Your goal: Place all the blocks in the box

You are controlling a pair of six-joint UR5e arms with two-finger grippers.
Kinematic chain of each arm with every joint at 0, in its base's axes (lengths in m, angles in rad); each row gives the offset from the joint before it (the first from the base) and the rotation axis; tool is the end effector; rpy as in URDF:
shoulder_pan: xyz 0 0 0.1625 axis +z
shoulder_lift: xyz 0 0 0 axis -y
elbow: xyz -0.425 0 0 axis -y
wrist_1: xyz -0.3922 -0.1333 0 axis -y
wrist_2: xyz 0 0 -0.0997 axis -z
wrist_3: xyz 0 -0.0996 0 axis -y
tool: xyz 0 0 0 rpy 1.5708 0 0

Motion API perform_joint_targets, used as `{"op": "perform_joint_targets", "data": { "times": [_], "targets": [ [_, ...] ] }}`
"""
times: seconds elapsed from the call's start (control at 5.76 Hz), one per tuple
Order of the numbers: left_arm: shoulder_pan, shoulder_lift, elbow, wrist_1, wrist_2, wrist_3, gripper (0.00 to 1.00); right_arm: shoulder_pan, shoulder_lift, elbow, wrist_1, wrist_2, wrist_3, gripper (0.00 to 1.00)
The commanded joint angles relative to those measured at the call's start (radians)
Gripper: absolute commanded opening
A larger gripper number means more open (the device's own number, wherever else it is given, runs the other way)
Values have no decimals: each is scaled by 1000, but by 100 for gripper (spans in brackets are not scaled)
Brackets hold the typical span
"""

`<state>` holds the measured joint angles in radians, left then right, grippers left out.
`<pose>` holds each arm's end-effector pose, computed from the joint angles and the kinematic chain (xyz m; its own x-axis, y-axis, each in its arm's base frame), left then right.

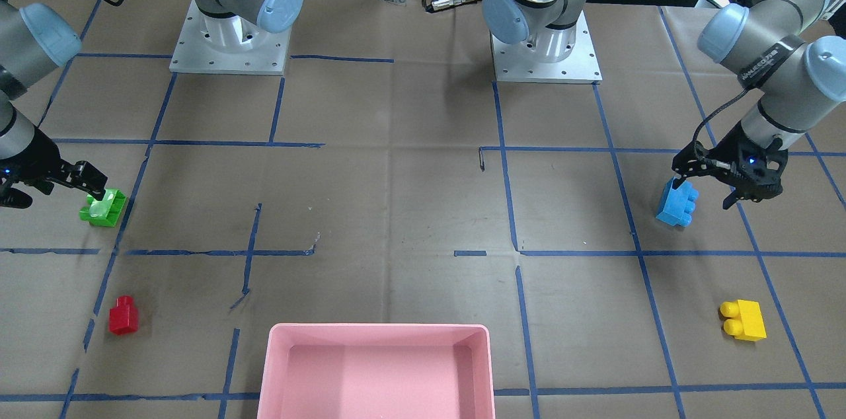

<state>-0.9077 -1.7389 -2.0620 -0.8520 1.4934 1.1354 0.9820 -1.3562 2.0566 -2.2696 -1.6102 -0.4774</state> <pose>0.1884 -0.4702 0.2481 -0.8897 0.4560 -0.0214 0.4558 0.8850 -0.0951 -0.1645 -0.4793 0.2253 -0.9933 0.1107 0.0343 0.1114 0.9936 0.0195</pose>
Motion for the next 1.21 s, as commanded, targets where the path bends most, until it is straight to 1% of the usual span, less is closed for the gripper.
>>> {"op": "perform_joint_targets", "data": {
  "times": [0.0,0.35,0.52,0.69,1.04],
  "targets": [
    [-14,-68,-35,147,4,15,98,1,19,14,-19,1,22,96],
    [-2,-74,-55,140,13,62,98,1,31,57,-46,1,20,97],
    [24,-73,-108,143,11,95,99,1,38,57,-53,1,20,97],
    [29,-73,-109,143,15,127,99,1,58,57,-76,1,20,99],
    [42,-74,-102,149,11,161,99,1,74,57,-77,1,20,99]
  ]
}}
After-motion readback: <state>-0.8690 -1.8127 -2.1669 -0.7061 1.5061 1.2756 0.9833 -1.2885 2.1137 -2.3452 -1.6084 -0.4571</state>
